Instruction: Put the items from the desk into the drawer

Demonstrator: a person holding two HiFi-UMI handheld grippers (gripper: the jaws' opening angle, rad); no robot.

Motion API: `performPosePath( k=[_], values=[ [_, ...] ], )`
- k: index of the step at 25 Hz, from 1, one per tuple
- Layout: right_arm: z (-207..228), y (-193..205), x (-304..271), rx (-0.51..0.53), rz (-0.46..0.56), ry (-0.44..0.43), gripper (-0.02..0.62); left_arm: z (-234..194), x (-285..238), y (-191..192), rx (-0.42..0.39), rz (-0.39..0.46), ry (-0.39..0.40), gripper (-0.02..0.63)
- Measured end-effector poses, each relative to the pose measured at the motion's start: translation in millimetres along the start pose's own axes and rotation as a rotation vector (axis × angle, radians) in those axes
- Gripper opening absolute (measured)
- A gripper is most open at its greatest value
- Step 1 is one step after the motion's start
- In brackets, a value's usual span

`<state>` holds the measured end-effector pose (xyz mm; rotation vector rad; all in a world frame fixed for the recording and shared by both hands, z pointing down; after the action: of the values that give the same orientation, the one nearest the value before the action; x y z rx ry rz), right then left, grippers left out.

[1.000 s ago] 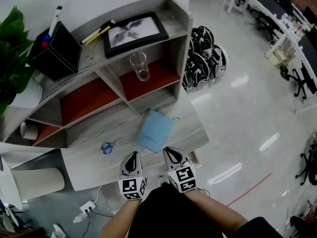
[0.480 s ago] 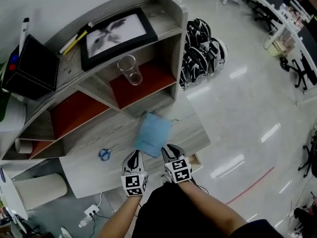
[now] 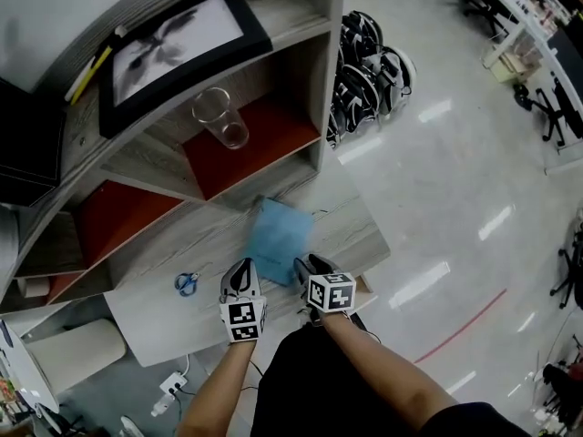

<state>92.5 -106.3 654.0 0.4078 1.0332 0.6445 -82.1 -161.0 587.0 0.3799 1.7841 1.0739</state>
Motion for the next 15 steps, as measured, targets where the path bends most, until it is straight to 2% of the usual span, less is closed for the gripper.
performPosePath(
  k=[3,6,10,15],
  values=[
    [1.3,1.0,-8.7,-0.073,-0.002,-0.002,0.175,-9.5,-10.9,4.8,0.010,-0.022,0.007,0.014],
    [4.4,3.7,-15.3,-0.137,-0.007,-0.007,0.176,-17.3,-22.0,9.8,-0.015,-0.056,0.006,0.014],
    [8.2,4.2,-17.6,-0.178,0.003,-0.011,0.178,-21.0,-38.3,18.9,-0.084,-0.150,0.008,0.014],
    [8.5,-3.3,-24.8,-0.210,0.010,-0.016,0.178,-24.5,-58.2,34.1,-0.121,-0.261,0.002,0.014]
  ],
)
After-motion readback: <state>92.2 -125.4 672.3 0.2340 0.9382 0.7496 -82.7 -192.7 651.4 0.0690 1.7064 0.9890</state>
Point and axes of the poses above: the fingertips, and each gripper's own axes: x backward along the fingers, z to its right, y out of its underside, the point moved 7 cm from there along x, backward along the fingers, and after that the axes turned 12 degrees about x, right-handed, at the moved point
